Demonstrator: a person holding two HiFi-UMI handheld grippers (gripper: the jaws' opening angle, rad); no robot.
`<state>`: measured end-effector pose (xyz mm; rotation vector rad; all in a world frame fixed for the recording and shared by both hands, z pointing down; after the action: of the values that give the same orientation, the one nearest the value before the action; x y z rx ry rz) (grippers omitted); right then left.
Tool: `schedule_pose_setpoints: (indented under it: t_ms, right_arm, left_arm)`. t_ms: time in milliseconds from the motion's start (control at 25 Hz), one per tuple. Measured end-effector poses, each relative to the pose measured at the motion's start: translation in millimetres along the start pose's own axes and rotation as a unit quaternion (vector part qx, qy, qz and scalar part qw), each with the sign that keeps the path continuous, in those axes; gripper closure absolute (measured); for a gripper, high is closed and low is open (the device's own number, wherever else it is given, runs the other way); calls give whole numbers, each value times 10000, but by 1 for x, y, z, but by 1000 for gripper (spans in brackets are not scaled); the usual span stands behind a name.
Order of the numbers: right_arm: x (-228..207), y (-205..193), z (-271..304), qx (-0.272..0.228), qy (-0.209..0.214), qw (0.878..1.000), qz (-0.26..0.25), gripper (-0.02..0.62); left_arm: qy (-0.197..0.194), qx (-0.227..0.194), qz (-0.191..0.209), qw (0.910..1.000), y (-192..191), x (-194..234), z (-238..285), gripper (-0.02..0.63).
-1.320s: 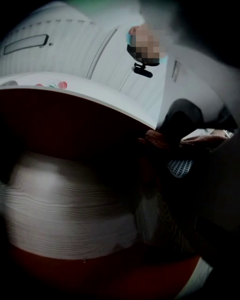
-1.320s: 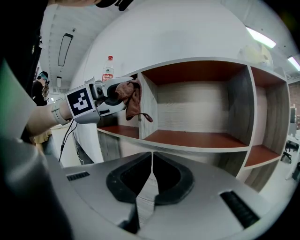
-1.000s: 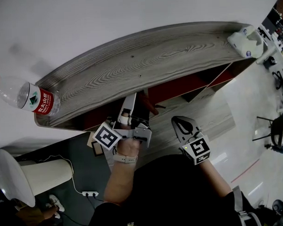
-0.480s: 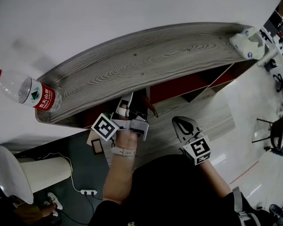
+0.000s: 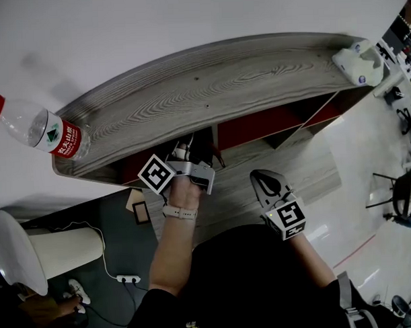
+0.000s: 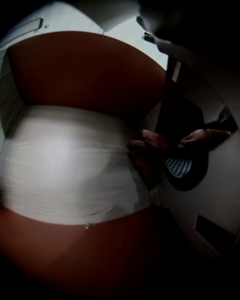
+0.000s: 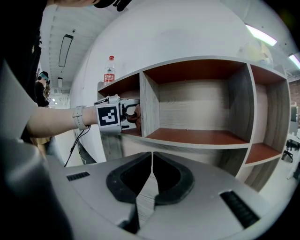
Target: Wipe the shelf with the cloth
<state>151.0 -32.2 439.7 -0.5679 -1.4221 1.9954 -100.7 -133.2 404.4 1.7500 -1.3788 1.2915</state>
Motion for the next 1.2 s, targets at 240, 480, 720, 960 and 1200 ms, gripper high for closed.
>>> schedule_pose_setpoints:
  t_ms: [240,480,720,960,1200]
  right_arm:
    - [-2,0,0,-4,-32,10000,14,589]
    - [-2,0,2,5,-7,10000,6,589]
    - [-1,0,2,0,-19,10000,15,589]
    - [-2,1,0,-9,-19,10000,25,589]
    - [8,0,8,22,248,9997,-17,589]
  left_arm:
    - [275,-22,-79,9996,-4,15,-6,555]
    - [417,-7,-161,9990,-7,24,-11,555]
    - [426,27,-322,9986,-5,26,-12,555]
    - [708,270,159,9970,1,12,-26,555]
    - [692,-218,99,9973,18,1,-60,555]
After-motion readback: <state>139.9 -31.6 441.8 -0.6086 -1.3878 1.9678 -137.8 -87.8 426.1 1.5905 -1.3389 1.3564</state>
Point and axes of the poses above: the fingertips, and each gripper's own axes: z forward along the fingers, x to its left, y out of its top, the point moved 9 cm from there along -z, backward along the fingers, and after that the axes turned 1 degree about -y, right-handed, at the moved point
